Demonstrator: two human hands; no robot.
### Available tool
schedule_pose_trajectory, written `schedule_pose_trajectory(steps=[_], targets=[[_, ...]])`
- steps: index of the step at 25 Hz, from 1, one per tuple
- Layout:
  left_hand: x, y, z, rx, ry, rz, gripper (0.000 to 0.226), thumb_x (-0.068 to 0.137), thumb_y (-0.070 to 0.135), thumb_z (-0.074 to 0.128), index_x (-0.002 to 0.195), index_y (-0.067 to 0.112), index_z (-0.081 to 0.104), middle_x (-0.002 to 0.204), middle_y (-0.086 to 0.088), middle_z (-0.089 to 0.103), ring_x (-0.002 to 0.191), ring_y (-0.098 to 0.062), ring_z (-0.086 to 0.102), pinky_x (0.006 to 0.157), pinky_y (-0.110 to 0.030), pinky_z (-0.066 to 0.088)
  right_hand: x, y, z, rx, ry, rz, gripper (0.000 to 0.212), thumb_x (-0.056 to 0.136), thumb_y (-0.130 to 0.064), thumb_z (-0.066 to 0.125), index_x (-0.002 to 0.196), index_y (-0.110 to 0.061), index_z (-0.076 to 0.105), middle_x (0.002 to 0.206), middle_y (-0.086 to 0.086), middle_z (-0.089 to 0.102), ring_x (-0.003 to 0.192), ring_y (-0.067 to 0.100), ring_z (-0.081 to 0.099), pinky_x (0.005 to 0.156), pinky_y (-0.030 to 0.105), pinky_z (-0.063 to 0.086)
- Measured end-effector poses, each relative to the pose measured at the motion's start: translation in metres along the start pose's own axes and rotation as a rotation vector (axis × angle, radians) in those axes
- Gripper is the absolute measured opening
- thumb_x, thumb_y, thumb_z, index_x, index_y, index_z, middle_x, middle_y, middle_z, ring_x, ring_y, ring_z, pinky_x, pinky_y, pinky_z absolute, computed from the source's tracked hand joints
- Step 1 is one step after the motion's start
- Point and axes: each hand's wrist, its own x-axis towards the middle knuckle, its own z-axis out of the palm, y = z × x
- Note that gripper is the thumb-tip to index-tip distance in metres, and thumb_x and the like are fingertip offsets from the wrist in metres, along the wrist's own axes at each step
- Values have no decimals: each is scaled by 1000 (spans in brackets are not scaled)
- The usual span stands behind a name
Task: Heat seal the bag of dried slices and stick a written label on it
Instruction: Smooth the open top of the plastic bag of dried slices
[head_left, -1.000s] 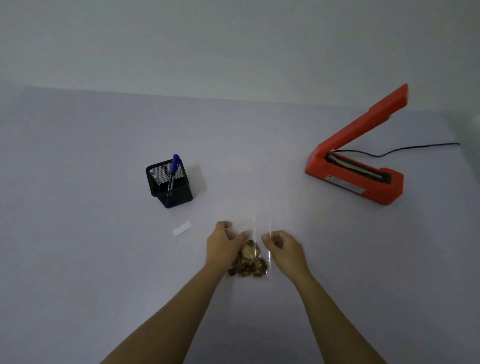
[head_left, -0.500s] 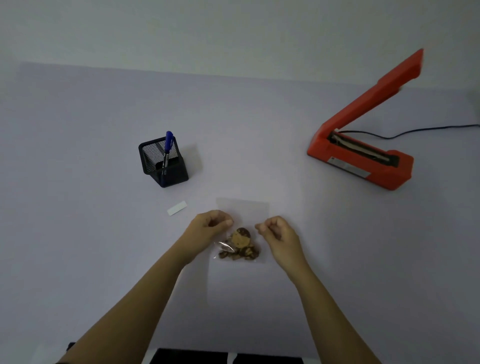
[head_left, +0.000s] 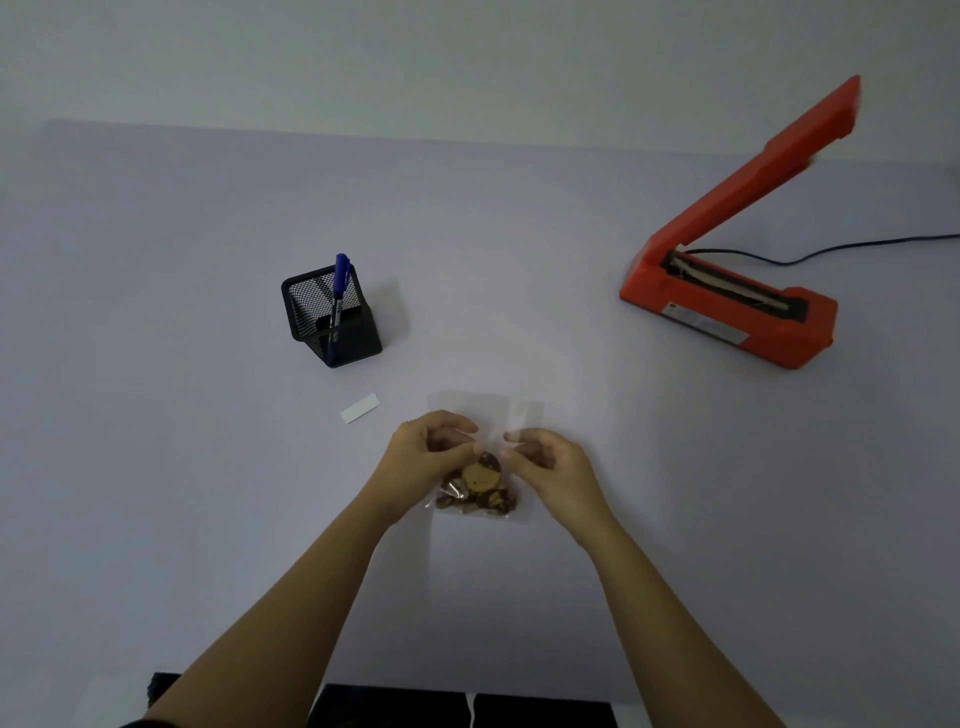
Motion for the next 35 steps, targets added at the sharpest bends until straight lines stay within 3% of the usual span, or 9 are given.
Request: schedule_pose_trajectory(steps=[4, 10, 16, 19, 25, 29, 32, 35], targets=[[4, -5, -4, 85, 17, -1, 9, 80, 20, 72, 87, 14, 69, 78, -7, 74, 78, -20, 71, 75, -36, 59, 7, 0, 3, -120, -36, 13, 12, 82, -30, 68, 88, -20, 73, 87, -5, 73, 84, 8, 66, 73, 18, 52], [8, -3, -3, 152, 74, 52, 10, 79, 20, 73, 87, 15, 70, 76, -2, 73, 67, -7, 68, 64, -17, 56, 13, 1, 8, -55, 20, 41, 4, 83, -23, 68, 81, -25, 71, 86, -5, 72, 84, 9, 66, 79, 27, 53], [6, -11, 4, 86, 106, 80, 6, 80, 25, 71, 85, 23, 72, 80, 3, 73, 77, -9, 68, 73, -28, 58, 9, 0, 19, -90, 161, -27, 22, 76, -39, 73, 80, -18, 67, 78, -3, 72, 75, 8, 68, 69, 21, 56], [8, -18, 12, 116, 174, 75, 6, 83, 24, 68, 86, 22, 72, 81, 6, 72, 78, -8, 67, 73, -26, 57, 11, 7, 24, -120, 233, -49, 15, 78, -30, 73, 73, -21, 63, 71, -4, 68, 69, 10, 65, 65, 22, 54], [10, -16, 25, 120, 309, 85, 10, 86, 25, 63, 81, 17, 68, 74, 1, 68, 66, -6, 62, 60, -18, 50, 15, 3, 29, -145, 311, -72, 19, 85, -31, 65, 73, -18, 59, 70, -8, 63, 63, -2, 58, 59, 8, 45], [14, -20, 29, 180, 343, 90, 9, 86, 23, 64, 80, 16, 66, 76, 1, 67, 72, -10, 62, 64, -18, 50, 17, 9, 29, -220, 296, -89, 21, 87, -31, 63, 75, -15, 55, 71, -4, 64, 67, 6, 62, 60, 16, 49], [14, -18, 27, 197, 322, 72, 6, 83, 26, 68, 81, 20, 67, 76, 9, 67, 73, -2, 63, 64, -11, 50, 16, 13, 30, -205, 326, -98, 20, 86, -28, 64, 77, -12, 56, 71, -5, 64, 68, 8, 63, 59, 16, 50], [17, -14, 18, 88, 215, 18, 8, 80, 28, 70, 80, 20, 70, 74, 3, 71, 70, -10, 66, 67, -23, 55, 16, 11, 28, -120, 294, -57, 18, 85, -28, 65, 77, -14, 57, 73, -3, 66, 69, 7, 63, 60, 14, 50]])
